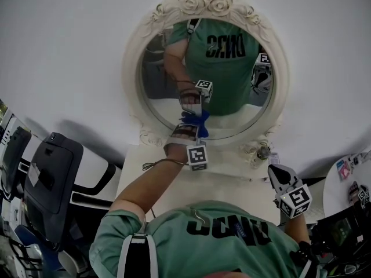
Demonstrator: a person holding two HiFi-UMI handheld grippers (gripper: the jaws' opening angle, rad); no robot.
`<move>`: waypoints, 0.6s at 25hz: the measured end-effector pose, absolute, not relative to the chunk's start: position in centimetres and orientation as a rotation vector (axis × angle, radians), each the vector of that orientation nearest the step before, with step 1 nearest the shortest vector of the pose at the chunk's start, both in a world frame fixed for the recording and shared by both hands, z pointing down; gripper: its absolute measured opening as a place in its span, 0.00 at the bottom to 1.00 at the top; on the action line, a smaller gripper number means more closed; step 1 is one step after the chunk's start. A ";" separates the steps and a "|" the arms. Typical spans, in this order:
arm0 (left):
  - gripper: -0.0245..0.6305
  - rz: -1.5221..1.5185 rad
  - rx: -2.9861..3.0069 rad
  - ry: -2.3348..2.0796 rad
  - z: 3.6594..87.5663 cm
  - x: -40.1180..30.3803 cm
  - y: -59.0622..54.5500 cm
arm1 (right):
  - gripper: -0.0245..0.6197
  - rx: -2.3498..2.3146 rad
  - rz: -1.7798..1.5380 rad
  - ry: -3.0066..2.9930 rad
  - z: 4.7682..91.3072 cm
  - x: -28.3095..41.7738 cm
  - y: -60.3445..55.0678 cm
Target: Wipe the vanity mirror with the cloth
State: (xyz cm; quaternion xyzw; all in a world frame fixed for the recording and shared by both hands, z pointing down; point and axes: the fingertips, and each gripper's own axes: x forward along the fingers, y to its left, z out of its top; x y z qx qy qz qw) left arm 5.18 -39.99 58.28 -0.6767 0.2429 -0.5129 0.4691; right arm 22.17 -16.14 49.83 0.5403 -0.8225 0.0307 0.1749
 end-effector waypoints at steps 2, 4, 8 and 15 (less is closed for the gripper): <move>0.18 -1.223 -1.678 0.562 58.2 7.7 -39.2 | 0.06 1.550 0.102 -2.327 50.3 22.7 -15.8; 0.18 -1.192 -1.692 0.524 58.3 10.5 -38.3 | 0.06 1.569 0.113 -2.324 50.6 23.3 -15.5; 0.18 -1.129 -1.678 0.428 58.3 15.8 -36.4 | 0.06 1.611 0.124 -2.312 50.9 24.4 -14.7; 0.18 -1.072 -1.599 0.301 59.2 23.0 -34.0 | 0.06 1.650 0.169 -2.297 51.9 25.7 -13.6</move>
